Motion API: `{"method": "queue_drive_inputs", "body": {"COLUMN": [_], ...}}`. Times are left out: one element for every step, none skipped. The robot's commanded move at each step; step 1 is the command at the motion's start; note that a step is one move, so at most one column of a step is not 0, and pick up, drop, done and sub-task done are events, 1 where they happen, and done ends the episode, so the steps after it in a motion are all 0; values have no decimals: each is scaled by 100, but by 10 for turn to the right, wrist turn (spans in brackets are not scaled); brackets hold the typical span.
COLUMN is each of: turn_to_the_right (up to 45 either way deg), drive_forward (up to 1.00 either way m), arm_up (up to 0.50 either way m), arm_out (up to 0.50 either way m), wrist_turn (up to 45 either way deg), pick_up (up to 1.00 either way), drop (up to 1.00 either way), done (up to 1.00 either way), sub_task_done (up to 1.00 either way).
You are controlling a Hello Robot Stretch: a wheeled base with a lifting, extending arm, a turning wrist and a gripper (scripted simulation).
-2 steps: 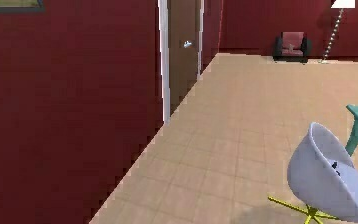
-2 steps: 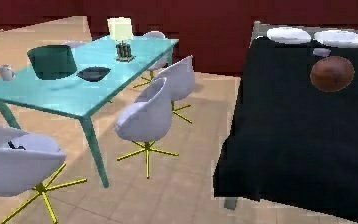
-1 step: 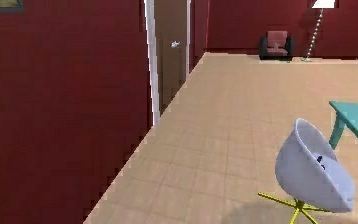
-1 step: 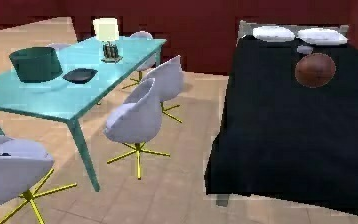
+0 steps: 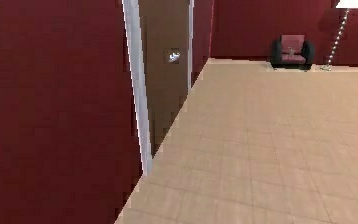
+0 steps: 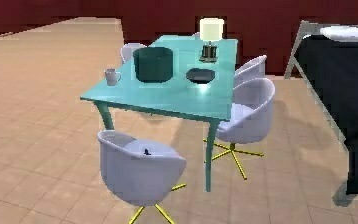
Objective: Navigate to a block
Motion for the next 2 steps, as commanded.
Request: {"method": "queue_drive_inputs", "body": {"turn_to_the_right": [360,0], "drive_forward": [0,5], "arm_up": [0,0], "arm_out": [0,0], "wrist_turn": [0,0], "pick_up": [0,0], "drop": [0,0], "done": [0,0], "sub_task_done": [0,0]}}
